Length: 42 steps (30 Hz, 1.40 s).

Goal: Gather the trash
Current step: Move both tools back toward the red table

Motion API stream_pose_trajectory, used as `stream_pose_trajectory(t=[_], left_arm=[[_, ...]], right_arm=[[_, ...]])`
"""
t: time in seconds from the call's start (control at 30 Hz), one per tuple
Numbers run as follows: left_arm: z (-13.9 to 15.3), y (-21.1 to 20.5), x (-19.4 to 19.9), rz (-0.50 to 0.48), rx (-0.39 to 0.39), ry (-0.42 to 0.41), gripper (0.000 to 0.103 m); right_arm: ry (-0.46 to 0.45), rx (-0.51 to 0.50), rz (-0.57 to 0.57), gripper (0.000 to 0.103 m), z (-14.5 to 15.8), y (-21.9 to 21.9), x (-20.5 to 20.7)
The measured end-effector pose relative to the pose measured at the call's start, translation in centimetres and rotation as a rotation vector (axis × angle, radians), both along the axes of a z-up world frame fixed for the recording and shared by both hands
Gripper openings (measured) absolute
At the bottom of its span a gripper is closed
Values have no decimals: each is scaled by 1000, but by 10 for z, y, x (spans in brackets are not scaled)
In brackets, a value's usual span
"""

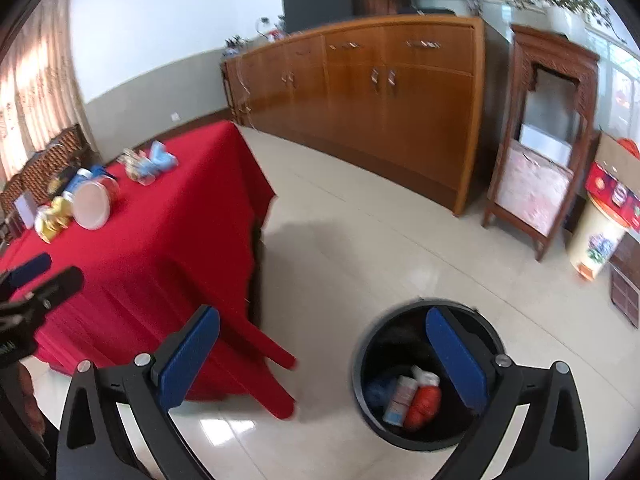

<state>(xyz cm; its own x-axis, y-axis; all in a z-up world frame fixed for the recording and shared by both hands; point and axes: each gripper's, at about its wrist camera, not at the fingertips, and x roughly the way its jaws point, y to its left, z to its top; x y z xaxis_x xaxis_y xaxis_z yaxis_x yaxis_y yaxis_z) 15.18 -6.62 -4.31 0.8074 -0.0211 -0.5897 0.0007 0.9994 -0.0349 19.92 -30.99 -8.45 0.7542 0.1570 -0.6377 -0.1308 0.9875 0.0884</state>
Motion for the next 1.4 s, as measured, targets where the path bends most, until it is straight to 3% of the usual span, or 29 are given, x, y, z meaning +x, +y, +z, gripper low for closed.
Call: stream_pose_trajectory(t=[0.33,0.77,1.13,1.4], left_arm=[[17,85,-23,128,-30,-50,102],[25,185,-50,310,-41,-82,102],[5,253,-36,417,-61,-52,102],[-3,284,8,439,-67,-33,101]], right_arm=[[-32,-21,160,103,32,109,11],[-70,-39,378,103,40,237,19],[-54,-59,414,103,32,289,56],[-23,-80,393,103,20,307,100]])
